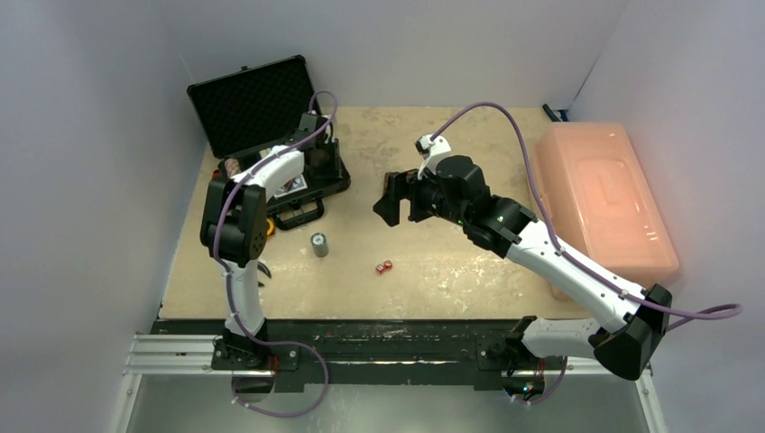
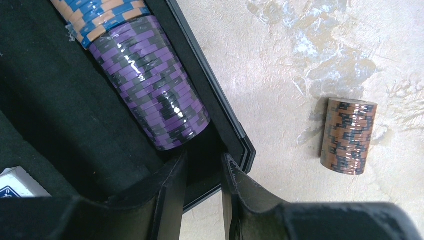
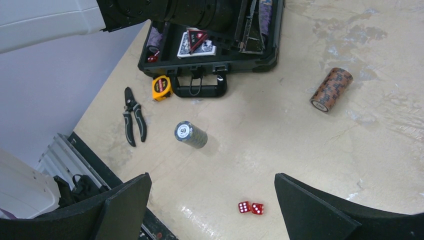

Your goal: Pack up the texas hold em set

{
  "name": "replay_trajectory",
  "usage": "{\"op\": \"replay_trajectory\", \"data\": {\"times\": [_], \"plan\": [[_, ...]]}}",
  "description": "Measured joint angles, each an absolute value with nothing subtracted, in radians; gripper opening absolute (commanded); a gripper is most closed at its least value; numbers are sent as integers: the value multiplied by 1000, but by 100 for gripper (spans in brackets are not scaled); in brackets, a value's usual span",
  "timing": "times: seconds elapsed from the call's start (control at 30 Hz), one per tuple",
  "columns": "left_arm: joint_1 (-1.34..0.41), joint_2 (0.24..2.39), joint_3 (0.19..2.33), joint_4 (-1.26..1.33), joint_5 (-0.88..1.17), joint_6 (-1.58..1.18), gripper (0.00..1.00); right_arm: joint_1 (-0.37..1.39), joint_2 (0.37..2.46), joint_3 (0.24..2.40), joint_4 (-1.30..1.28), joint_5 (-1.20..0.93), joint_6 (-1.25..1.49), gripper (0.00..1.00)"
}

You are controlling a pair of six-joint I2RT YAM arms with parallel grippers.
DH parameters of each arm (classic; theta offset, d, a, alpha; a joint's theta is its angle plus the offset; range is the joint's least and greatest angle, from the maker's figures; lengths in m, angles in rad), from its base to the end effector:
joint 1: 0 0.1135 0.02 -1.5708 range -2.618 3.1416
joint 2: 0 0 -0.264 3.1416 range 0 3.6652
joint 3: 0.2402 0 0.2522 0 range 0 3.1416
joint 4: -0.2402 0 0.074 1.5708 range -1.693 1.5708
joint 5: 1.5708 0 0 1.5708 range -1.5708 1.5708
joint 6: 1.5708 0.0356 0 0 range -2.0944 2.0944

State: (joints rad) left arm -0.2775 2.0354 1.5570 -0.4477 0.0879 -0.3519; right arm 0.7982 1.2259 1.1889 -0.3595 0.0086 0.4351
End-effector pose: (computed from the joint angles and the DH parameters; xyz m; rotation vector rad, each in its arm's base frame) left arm 0.4311 -0.1261 0.2025 -0.0570 2.5300 -0.3674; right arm 0.1949 0.1995 0.3705 -0.3652 2.0220 0.7835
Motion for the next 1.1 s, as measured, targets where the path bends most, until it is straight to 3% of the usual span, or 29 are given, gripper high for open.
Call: {"op": "replay_trajectory", "data": {"times": [0.13,0.37,0.5,0.9,1.1], "plan": [[-280,2007,1535,-476,88,-355,35,798,1226,1189,-359,9,437,99],[-301,1966,1553,-568,91,-347,63,798,1226,1189,-361,10,441,99],[-304,1919,1579,-623,90,-344,74,798,1226,1188,-370,19,447,99],[-304,1547,1521,-667,59,-329,98,799,1222,1103,-407,39,499,99],[-303,1309,1374,-677,39,-329,100,799,1215,1013,-413,36,562,99]]}}
